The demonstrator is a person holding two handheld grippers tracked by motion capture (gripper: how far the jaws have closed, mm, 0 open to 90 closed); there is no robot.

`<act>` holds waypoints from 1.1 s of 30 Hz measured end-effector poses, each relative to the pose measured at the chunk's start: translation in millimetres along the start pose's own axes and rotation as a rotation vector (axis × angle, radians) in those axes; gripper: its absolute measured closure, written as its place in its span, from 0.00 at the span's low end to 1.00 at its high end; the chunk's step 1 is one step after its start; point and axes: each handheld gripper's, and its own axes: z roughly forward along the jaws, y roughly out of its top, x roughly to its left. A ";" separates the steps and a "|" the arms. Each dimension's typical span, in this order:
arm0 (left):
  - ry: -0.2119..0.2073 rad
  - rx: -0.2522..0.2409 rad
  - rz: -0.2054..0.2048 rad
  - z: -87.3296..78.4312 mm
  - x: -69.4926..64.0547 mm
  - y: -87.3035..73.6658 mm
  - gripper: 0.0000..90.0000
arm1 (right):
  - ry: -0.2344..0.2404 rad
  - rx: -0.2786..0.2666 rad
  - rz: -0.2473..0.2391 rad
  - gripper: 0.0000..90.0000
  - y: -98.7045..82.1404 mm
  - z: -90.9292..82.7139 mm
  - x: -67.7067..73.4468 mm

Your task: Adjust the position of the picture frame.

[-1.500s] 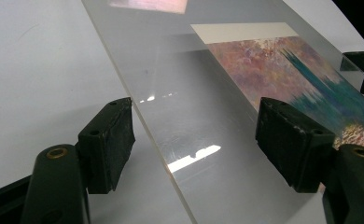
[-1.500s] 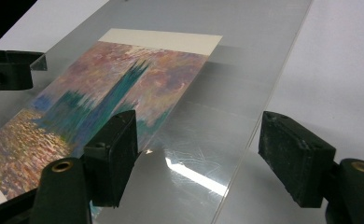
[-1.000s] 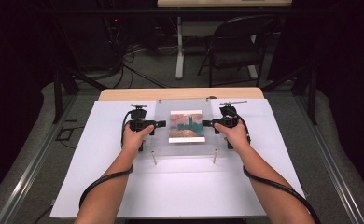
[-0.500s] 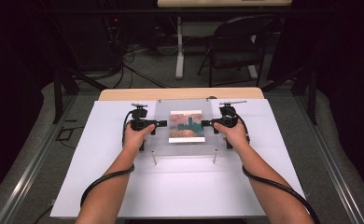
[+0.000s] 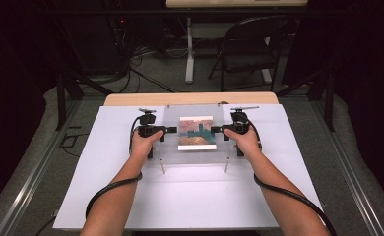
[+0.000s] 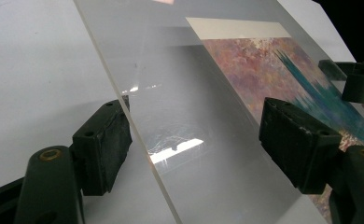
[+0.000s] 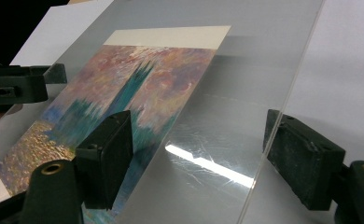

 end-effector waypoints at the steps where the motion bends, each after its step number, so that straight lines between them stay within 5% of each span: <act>1: -0.004 -0.004 -0.007 0.6 0.0 -0.2 0.28 | 0.005 -0.009 0.002 0.26 -0.2 0.9 -0.3; 33: -0.013 -0.035 0.003 4.3 5.4 1.4 0.29 | 0.005 -0.002 0.010 0.26 4.5 5.6 -2.4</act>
